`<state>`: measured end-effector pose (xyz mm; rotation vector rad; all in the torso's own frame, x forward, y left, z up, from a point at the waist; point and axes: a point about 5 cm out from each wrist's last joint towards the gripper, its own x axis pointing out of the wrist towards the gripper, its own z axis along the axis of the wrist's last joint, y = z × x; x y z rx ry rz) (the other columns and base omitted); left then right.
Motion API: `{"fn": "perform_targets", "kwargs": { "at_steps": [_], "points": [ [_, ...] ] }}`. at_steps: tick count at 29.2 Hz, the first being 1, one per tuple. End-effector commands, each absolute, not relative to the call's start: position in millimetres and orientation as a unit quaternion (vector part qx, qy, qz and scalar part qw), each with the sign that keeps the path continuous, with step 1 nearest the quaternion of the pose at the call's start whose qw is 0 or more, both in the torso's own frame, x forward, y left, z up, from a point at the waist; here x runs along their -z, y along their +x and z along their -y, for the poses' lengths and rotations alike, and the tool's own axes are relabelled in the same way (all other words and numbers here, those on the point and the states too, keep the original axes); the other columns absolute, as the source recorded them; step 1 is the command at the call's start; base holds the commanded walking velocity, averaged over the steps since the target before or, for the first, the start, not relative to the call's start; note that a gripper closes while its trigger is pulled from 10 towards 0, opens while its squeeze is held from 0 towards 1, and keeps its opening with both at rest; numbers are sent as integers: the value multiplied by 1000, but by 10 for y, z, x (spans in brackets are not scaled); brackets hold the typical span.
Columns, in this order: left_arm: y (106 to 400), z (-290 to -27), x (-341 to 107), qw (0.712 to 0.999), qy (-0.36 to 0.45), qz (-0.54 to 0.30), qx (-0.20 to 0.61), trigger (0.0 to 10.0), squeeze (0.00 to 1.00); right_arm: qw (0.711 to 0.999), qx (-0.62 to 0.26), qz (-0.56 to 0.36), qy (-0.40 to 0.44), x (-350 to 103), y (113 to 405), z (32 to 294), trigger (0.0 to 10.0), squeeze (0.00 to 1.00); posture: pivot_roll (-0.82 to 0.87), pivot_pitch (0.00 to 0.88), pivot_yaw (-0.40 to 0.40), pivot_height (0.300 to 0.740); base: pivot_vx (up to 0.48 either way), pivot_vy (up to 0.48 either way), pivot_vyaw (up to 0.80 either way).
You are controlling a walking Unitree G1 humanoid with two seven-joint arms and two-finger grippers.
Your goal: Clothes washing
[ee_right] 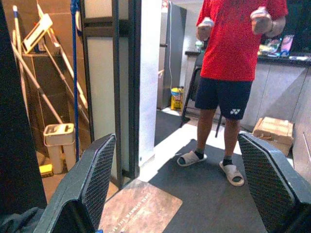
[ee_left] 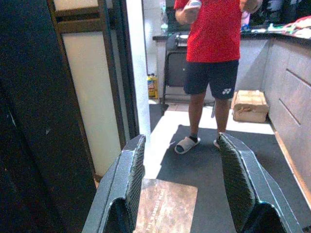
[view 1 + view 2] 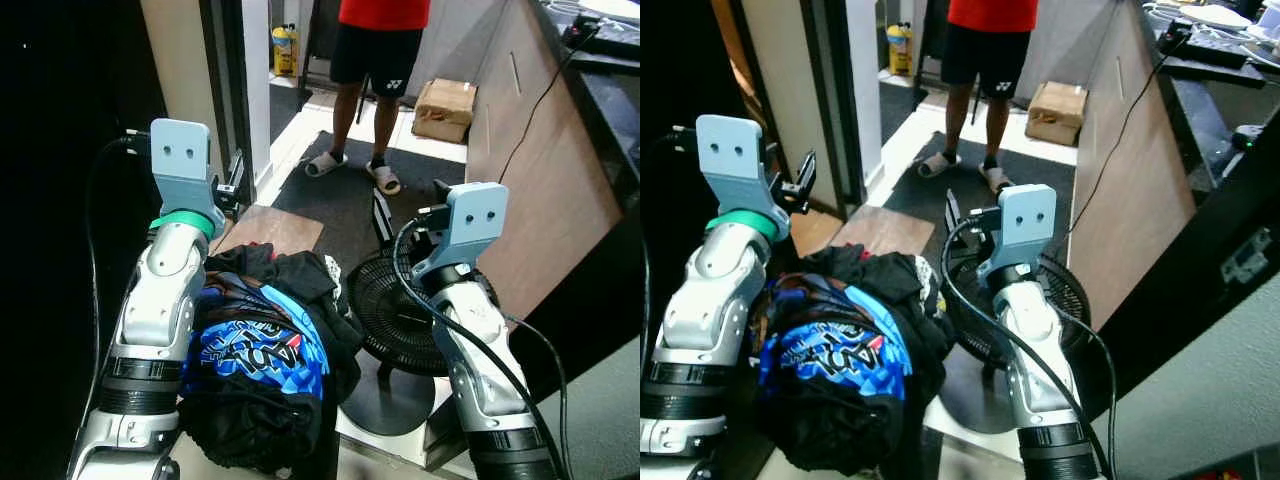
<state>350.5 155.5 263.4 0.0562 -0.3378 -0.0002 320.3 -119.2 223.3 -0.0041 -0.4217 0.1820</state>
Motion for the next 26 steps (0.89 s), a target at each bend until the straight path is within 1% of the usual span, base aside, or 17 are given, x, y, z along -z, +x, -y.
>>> {"fn": "perform_targets", "kwargs": {
  "at_steps": [1, 6, 9, 10, 11, 12, 13, 16, 17, 19, 20, 21, 22, 24, 26],
  "points": [
    [3516, -1561, -2549, 987, 37, 153, 0, 10000, 0, 976, -89, 200, -8, -2184, 3198, 1204, 10000, 0, 73, 0, 25, 740, 0, 0, 0],
    [3503, -1541, -2431, 989, 58, 139, 14, 10000, 0, 976, -103, 191, -21, -2121, 3189, 1169, 10000, 0, 73, 0, 25, 740, 0, 0, 0],
    [3466, -1475, -1922, 994, 85, 45, 52, 10000, 0, 983, -106, 150, -30, -1852, 3202, 1177, 10000, 0, 78, 0, 21, 740, 0, 0, 0],
    [3466, -1475, -1922, 994, 85, 45, 52, 10000, 0, 983, -106, 150, -30, -1852, 3202, 1177, 10000, 0, 78, 0, 21, 740, 0, 0, 0],
    [3440, -1450, -1767, 996, 68, 14, 64, 10000, 0, 985, -105, 134, -33, -1769, 3205, 1183, 10000, 0, 78, 0, 21, 740, 0, 0, 0],
    [3440, -1450, -1767, 996, 68, 14, 64, 10000, 0, 985, -105, 134, -33, -1769, 3205, 1183, 10000, 0, 78, 0, 21, 740, 0, 0, 0],
    [3406, -1417, -1621, 996, 43, -18, 77, 10000, 0, 986, -104, 120, -43, -1697, 3209, 1189, 10000, 0, 78, 0, 21, 740, 0, 0, 0],
    [3382, -1394, -1536, 995, 25, -37, 85, 10000, 0, 987, -103, 112, -49, -1655, 3210, 1193, 10000, 0, 78, 0, 21, 740, 0, 0, 0],
    [3343, -1367, -1393, 994, 8, -68, 90, 10000, 0, 989, -99, 98, -58, -1587, 3220, 1210, 10000, 0, 77, 0, 19, 740, 0, 0, 0],
    [3343, -1367, -1393, 994, 8, -68, 90, 10000, 0, 989, -99, 98, -58, -1587, 3220, 1210, 10000, 0, 77, 0, 19, 740, 0, 0, 0],
    [3303, -1340, -1235, 990, 20, -104, 93, 10000, 0, 990, -93, 83, -64, -1522, 3233, 1239, 10000, 0, 79, 0, 17, 740, 0, 0, 0],
    [3303, -1340, -1235, 990, 20, -104, 93, 10000, 0, 990, -93, 83, -64, -1522, 3233, 1239, 10000, 0, 79, 0, 17, 740, 0, 0, 0],
    [3263, -1319, -1095, 986, 40, -132, 98, 10000, 0, 991, -90, 74, -67, -1477, 3242, 1261, 10000, 0, 81, 0, 17, 740, 0, 0, 0],
    [3263, -1319, -1095, 986, 40, -132, 98, 10000, 0, 991, -90, 74, -67, -1477, 3242, 1261, 10000, 0, 81, 0, 17, 740, 0, 0, 0],
    [3175, -1344, -811, 974, 84, -184, 106, 10000, 0, 992, -87, 65, -69, -1427, 3254, 1281, 10000, 0, 82, 0, 18, 740, 0, 0, 0]
  ]
}}
